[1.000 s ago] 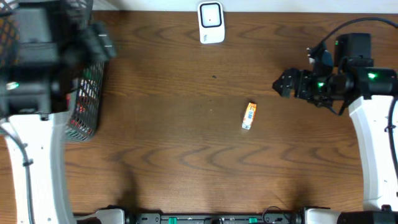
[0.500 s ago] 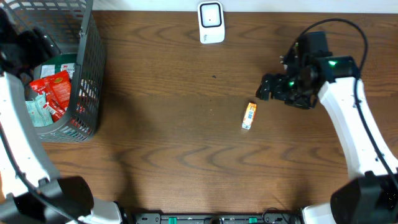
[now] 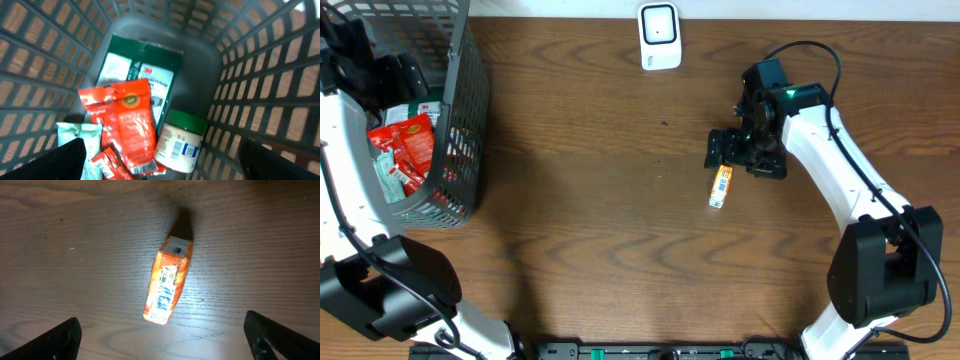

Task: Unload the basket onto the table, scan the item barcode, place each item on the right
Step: 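Reach the left gripper into the basket and grasp the green-lidded jar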

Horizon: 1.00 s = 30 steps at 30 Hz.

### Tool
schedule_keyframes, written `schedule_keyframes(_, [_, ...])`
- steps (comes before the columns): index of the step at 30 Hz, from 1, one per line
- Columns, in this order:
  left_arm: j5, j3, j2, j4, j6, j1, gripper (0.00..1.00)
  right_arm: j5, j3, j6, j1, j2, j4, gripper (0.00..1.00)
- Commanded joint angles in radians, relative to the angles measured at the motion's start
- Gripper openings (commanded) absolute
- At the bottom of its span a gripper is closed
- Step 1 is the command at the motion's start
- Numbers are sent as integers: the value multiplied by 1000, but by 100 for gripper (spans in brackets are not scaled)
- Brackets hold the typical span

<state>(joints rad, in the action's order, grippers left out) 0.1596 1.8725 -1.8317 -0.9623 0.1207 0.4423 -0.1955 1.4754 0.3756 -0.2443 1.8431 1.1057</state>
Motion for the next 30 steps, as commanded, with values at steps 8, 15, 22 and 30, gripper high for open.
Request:
schedule_keyframes(8, [112, -60, -177, -17, 68, -13, 98, 15, 2, 9, 51, -2, 3, 99])
schedule_keyframes(15, [116, -60, -320, -11, 108, -60, 98, 15, 2, 9, 51, -2, 2, 99])
schedule_keyframes(22, [112, -61, -377, -27, 107, -61, 94, 14, 2, 9, 50, -2, -15, 99])
schedule_keyframes(30, [109, -66, -377, -39, 64, -61, 75, 15, 2, 9, 50, -2, -18, 99])
